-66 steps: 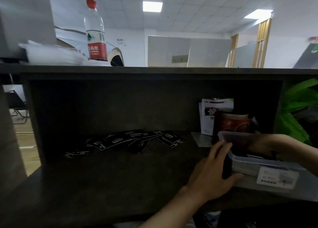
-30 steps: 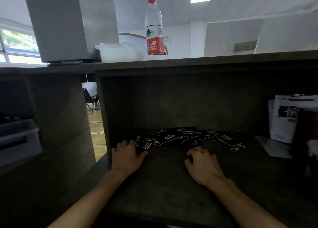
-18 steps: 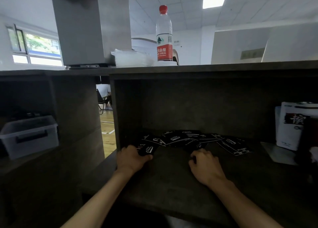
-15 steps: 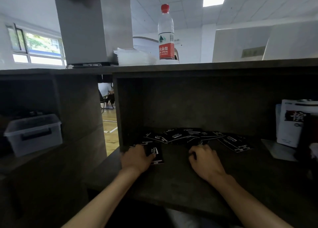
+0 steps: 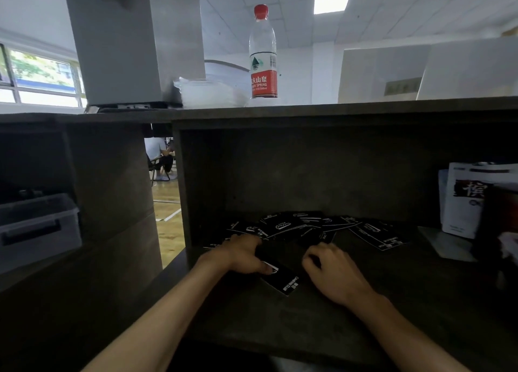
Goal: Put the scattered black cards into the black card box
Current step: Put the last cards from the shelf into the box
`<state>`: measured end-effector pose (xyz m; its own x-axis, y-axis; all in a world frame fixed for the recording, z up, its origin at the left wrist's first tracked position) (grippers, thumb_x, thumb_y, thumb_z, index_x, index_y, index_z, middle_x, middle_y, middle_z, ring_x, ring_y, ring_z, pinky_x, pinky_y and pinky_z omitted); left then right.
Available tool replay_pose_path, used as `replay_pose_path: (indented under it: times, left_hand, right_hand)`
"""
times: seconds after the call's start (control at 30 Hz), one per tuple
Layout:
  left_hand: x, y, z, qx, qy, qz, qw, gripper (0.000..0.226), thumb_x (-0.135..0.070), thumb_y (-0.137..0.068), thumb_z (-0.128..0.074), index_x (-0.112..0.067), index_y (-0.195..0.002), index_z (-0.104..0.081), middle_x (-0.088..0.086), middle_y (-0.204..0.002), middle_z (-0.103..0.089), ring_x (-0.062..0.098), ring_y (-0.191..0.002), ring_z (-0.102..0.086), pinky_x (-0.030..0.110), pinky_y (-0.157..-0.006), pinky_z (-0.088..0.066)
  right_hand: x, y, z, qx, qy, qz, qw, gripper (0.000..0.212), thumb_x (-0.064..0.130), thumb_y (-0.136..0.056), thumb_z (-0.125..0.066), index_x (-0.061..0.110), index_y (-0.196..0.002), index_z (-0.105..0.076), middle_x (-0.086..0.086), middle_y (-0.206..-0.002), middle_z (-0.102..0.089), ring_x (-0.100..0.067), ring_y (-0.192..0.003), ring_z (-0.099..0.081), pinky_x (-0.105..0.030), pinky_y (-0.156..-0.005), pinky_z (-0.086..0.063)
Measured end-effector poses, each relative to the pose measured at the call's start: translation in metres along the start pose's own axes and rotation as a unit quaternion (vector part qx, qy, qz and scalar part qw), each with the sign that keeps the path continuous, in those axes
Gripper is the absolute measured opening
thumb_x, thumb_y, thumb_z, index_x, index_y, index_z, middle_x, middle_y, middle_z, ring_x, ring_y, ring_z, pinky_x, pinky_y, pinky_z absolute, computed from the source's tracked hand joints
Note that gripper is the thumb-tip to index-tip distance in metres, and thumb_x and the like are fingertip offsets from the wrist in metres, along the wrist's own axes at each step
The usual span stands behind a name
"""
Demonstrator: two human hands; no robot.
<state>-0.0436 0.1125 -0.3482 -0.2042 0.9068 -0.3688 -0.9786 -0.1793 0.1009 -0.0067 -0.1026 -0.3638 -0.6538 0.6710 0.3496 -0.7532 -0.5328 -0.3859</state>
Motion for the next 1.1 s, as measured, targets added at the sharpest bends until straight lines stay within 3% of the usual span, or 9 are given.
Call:
replay_pose_path:
  times: [0.17, 0.3, 0.43, 0.53, 0.6, 0.7, 0.83, 0.93, 1.1]
  left_hand:
    - [-0.006, -0.007, 0.012, 0.081, 0.009, 0.035, 0.996, 0.073, -0.059, -0.057, -0.084, -0.021, -0.116, -0.064, -0.002, -0.114, -0.066, 0.018, -0.107, -0.062, 0.037, -0.098, -0.050]
    - [-0.004, -0.007, 0.003, 0.026, 0.047, 0.016, 0.998, 0.061, -0.053, -0.064, -0.083, -0.021, -0.110, -0.059, -0.005, -0.104, -0.062, 0.011, -0.096, -0.059, 0.029, -0.085, -0.051]
    - [-0.013, -0.005, -0.007, -0.108, 0.296, -0.081, 0.945, 0.011, -0.025, -0.087, -0.072, -0.019, -0.089, -0.062, -0.002, -0.081, -0.066, 0.002, -0.069, -0.063, 0.020, -0.068, -0.052]
    - [-0.019, -0.005, -0.006, -0.152, 0.406, -0.115, 0.894, 0.005, -0.021, -0.089, -0.069, -0.018, -0.087, -0.065, 0.002, -0.081, -0.070, 0.002, -0.071, -0.065, 0.014, -0.062, -0.048]
    - [-0.021, -0.009, -0.002, -0.157, 0.434, -0.132, 0.877, 0.009, -0.024, -0.091, -0.067, -0.021, -0.083, -0.068, 0.001, -0.080, -0.072, 0.002, -0.073, -0.065, 0.013, -0.062, -0.046]
    - [-0.019, -0.027, 0.003, -0.208, 0.303, -0.130, 0.921, 0.013, -0.028, -0.095, -0.061, -0.019, -0.090, -0.070, 0.005, -0.091, -0.071, 0.005, -0.082, -0.064, 0.024, -0.076, -0.051]
    - [-0.005, -0.050, 0.000, -0.261, 0.033, -0.060, 0.963, 0.043, -0.036, -0.091, -0.063, -0.020, -0.130, -0.056, 0.004, -0.130, -0.059, 0.022, -0.120, -0.054, 0.038, -0.105, -0.041]
    - [0.004, -0.057, -0.009, -0.206, 0.024, -0.042, 0.977, 0.050, -0.042, -0.089, -0.065, -0.023, -0.133, -0.052, 0.005, -0.132, -0.059, 0.023, -0.124, -0.053, 0.034, -0.107, -0.037]
    - [0.010, -0.047, -0.005, -0.268, 0.110, -0.048, 0.956, 0.054, -0.031, -0.077, -0.078, -0.025, -0.125, -0.054, 0.002, -0.127, -0.047, 0.020, -0.117, -0.051, 0.034, -0.107, -0.039]
  right_hand:
    - [0.001, -0.001, -0.004, 0.015, 0.019, 0.012, 1.000, 0.058, 0.074, -0.085, -0.040, 0.031, -0.118, -0.062, 0.013, -0.115, -0.055, -0.005, -0.109, -0.048, -0.035, -0.097, -0.042]
    - [0.002, -0.002, -0.007, 0.015, 0.038, 0.031, 0.999, 0.080, 0.084, -0.073, -0.034, 0.031, -0.129, -0.056, 0.014, -0.124, -0.051, -0.005, -0.116, -0.044, -0.032, -0.099, -0.037]
    - [0.001, -0.003, -0.005, 0.006, 0.007, 0.028, 1.000, 0.064, 0.065, -0.083, -0.056, 0.033, -0.138, -0.046, 0.019, -0.106, -0.055, -0.001, -0.100, -0.051, -0.027, -0.087, -0.041]
    - [-0.004, -0.005, 0.004, -0.036, -0.113, -0.025, 0.993, 0.057, 0.041, -0.089, -0.067, 0.032, -0.141, -0.045, 0.014, -0.087, -0.058, -0.001, -0.084, -0.057, -0.024, -0.078, -0.048]
    - [-0.007, -0.006, 0.010, -0.104, -0.102, -0.032, 0.989, 0.045, 0.033, -0.092, -0.064, 0.029, -0.136, -0.052, 0.016, -0.092, -0.053, -0.001, -0.087, -0.053, -0.022, -0.080, -0.046]
    - [-0.005, -0.004, 0.018, -0.194, -0.002, -0.002, 0.981, 0.025, 0.023, -0.097, -0.057, 0.024, -0.121, -0.063, 0.011, -0.100, -0.046, -0.003, -0.090, -0.048, -0.023, -0.080, -0.045]
    - [-0.009, -0.005, 0.011, -0.142, 0.123, -0.031, 0.982, 0.030, 0.020, -0.096, -0.053, 0.026, -0.124, -0.061, 0.005, -0.115, -0.052, -0.012, -0.106, -0.046, -0.032, -0.093, -0.043]
    - [-0.011, -0.006, 0.009, -0.129, 0.152, -0.060, 0.978, 0.039, 0.021, -0.094, -0.053, 0.028, -0.133, -0.053, 0.004, -0.125, -0.051, -0.017, -0.118, -0.040, -0.041, -0.099, -0.037]
    - [-0.011, -0.008, 0.010, -0.164, 0.095, -0.088, 0.978, 0.030, 0.029, -0.096, -0.047, 0.025, -0.126, -0.054, 0.000, -0.121, -0.054, -0.016, -0.113, -0.045, -0.039, -0.096, -0.043]
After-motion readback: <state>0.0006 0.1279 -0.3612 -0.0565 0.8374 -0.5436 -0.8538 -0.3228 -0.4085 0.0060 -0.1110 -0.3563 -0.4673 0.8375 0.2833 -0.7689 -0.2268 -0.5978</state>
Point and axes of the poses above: each hand's wrist, its own y-axis away from the middle knuckle, its own z-axis out of the back of the hand, x = y × z, the point moved 3 cm from there along -y, towards the middle knuckle
